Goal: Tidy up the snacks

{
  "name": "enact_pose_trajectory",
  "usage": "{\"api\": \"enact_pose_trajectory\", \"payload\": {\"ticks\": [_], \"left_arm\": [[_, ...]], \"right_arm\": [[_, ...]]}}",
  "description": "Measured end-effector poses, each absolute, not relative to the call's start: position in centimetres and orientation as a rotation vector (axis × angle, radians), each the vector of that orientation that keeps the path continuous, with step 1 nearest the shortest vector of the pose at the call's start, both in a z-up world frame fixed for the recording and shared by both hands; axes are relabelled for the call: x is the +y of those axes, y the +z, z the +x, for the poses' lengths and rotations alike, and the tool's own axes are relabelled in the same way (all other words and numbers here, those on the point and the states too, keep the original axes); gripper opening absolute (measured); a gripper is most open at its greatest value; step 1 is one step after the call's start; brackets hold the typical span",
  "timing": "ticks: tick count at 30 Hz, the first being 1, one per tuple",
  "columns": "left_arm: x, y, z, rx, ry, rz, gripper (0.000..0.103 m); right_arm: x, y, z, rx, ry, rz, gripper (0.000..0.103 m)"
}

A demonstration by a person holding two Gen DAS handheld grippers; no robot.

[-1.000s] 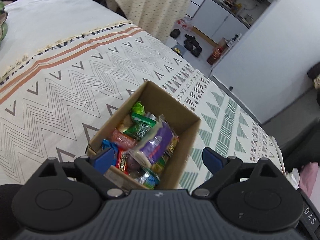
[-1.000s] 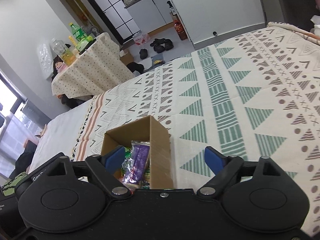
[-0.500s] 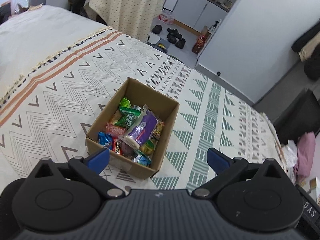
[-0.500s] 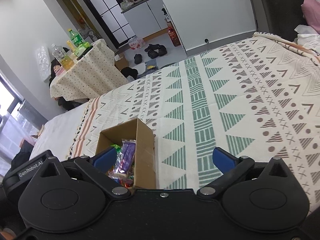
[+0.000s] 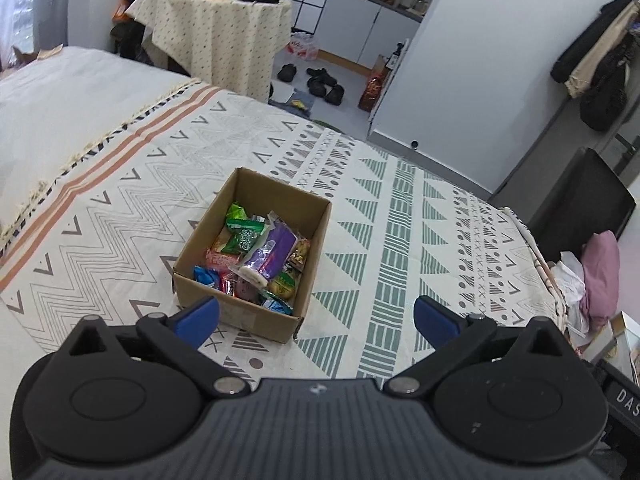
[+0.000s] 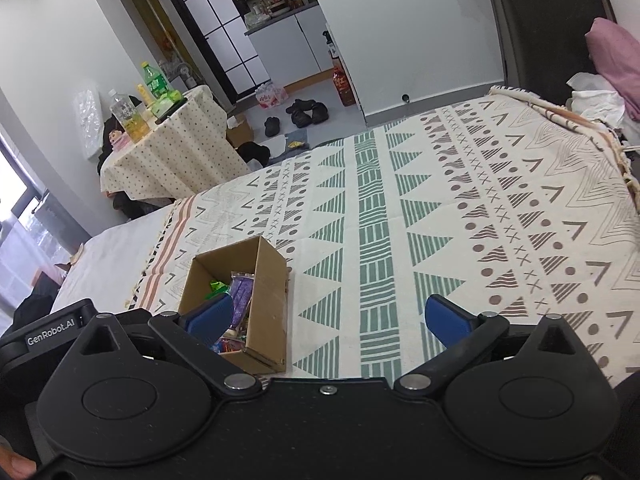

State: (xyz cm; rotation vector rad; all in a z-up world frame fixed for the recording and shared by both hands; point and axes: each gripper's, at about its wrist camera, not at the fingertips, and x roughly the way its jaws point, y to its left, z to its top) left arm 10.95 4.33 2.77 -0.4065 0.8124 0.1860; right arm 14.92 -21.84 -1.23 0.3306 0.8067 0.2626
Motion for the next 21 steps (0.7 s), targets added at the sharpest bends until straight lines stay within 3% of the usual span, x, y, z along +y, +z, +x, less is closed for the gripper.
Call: {"api": "enact_pose_trajectory", "payload": {"ticks": [21], "left_arm": [[1.8,5.0,5.1,0.780,0.095,-0.198,0.103]], "right_arm": [[-24.3,0.1,9.2,0.755,0.232,0.282,0.103]]}}
